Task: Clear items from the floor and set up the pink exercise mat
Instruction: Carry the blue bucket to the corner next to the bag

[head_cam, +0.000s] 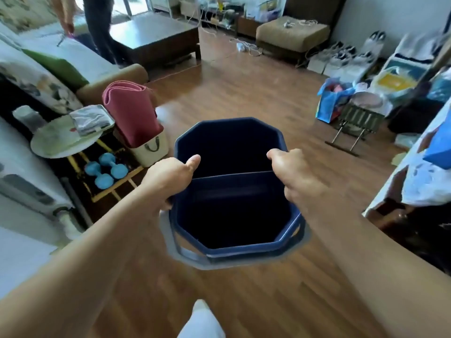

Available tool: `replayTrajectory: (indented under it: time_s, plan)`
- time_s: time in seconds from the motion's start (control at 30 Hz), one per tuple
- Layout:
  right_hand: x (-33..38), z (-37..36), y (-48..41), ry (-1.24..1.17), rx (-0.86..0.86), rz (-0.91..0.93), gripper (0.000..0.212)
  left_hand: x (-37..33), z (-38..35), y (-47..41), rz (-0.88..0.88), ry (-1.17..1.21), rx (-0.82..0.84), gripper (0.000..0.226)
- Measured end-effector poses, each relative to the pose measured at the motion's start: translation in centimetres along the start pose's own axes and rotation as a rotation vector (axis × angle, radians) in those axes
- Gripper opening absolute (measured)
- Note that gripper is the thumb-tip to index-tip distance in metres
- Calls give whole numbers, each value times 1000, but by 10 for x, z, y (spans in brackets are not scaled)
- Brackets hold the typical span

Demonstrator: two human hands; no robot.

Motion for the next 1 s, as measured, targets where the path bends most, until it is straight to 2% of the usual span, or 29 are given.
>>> replayTrajectory:
  time_s: [0.07, 0.2, 0.3, 0.4, 0.63, 0.67, 0.7, 0.8, 0.9, 1.0]
  plan:
    - [9, 11, -43, -31, -64, -30, 36, -38, -6, -42, -36, 4, 35, 66]
    - [26, 20, -129, -107, -140, -88, 11, -110, -17, -129, -144, -5, 114, 73]
    - [43, 25, -196, -168, -222, -138, 16, -170, -22, -199, -237, -29, 179, 73]
    - [57, 32, -258, -194, -315, -202, 12, -230, -27, -265, -314, -56, 228, 73]
    - [79, 54, -415, -242, -467, -272, 25, -369, -50, -401, -386, -132, 299, 76]
    - [80, 55, -427, -242, -473, -273, 25, -378, -55, -412, -395, -123, 301, 77]
    - [82, 61, -477, -268, -490, -278, 23, -412, -66, -444, -394, -136, 316, 77]
    - [86, 65, -528, -250, -491, -294, 10, -448, -81, -483, -415, -142, 324, 75]
    - [96, 81, -629, -239, -507, -329, 35, -520, -105, -553, -384, -150, 341, 73]
    - [115, 93, -709, -244, -515, -327, 36, -578, -119, -610, -370, -144, 351, 73]
Point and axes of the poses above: each hand's wrist, its own y-axis away from the middle knuckle, its own z-axis out of the back of the hand, x = y × z, the point moved 8 cm from there along -y, towards the middle knuckle, and after that the axes turned 4 degrees about -x, right-handed, at the moved point
